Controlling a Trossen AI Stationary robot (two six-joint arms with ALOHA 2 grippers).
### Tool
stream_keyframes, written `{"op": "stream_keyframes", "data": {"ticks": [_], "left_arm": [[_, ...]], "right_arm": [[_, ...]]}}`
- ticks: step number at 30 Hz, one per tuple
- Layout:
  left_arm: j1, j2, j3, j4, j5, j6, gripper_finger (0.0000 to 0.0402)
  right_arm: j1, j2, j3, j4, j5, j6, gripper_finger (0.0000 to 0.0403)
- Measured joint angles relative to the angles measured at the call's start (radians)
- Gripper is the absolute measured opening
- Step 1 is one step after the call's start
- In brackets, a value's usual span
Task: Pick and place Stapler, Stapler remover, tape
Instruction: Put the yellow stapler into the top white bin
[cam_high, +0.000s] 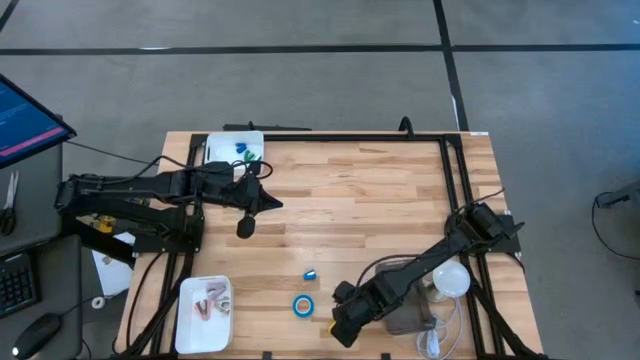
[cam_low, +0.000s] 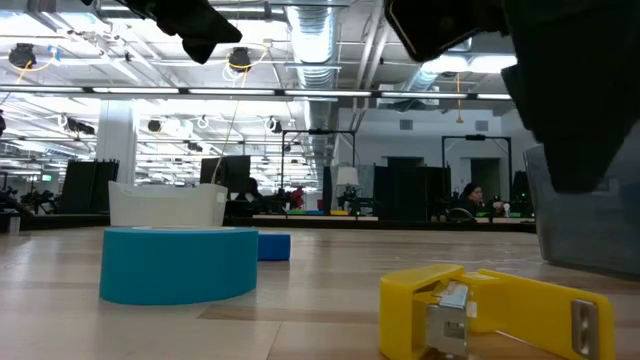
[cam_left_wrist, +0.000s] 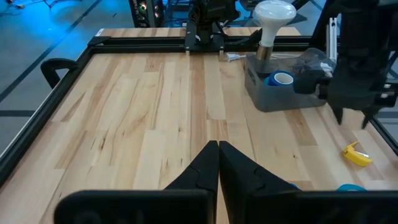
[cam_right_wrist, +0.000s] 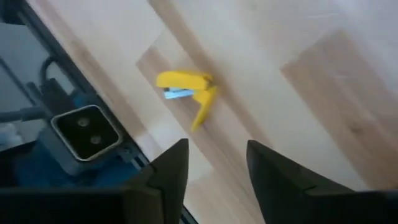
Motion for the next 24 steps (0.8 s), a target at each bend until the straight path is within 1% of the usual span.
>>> {"op": "stream_keyframes", "data": {"ticks": [3,6,10,15,20,24], "left_arm": [[0.0,0.0,0.0,0.0,0.0,0.0,0.0004],[0.0,0.0,0.0,0.0,0.0,0.0,0.0004],[0.0,0.0,0.0,0.0,0.0,0.0,0.0004],[0.0,0.0,0.0,0.0,0.0,0.0,0.0004],[0.0,0.0,0.0,0.0,0.0,0.0,0.0004],[0.0,0.0,0.0,0.0,0.0,0.0,0.0004]], "right_arm": [[-0.001,-0.004,-0.023,0.099,-0.019,-0.003,0.0156],[-0.007,-0.008,-0.049,0.157,-0.023,-0.003,0.0149],[-0.007,0.001,-0.079,0.146,-0.023,-0.001,0.0137],[-0.018,-0.002,-0.085,0.138,-0.041,-0.016,0.0129],[-0.034,-0.01,-0.083,0.202,-0.103,-0.037,0.0128],[-0.041,-0.026,-0.078,0.231,-0.109,-0.085,0.0125]]}}
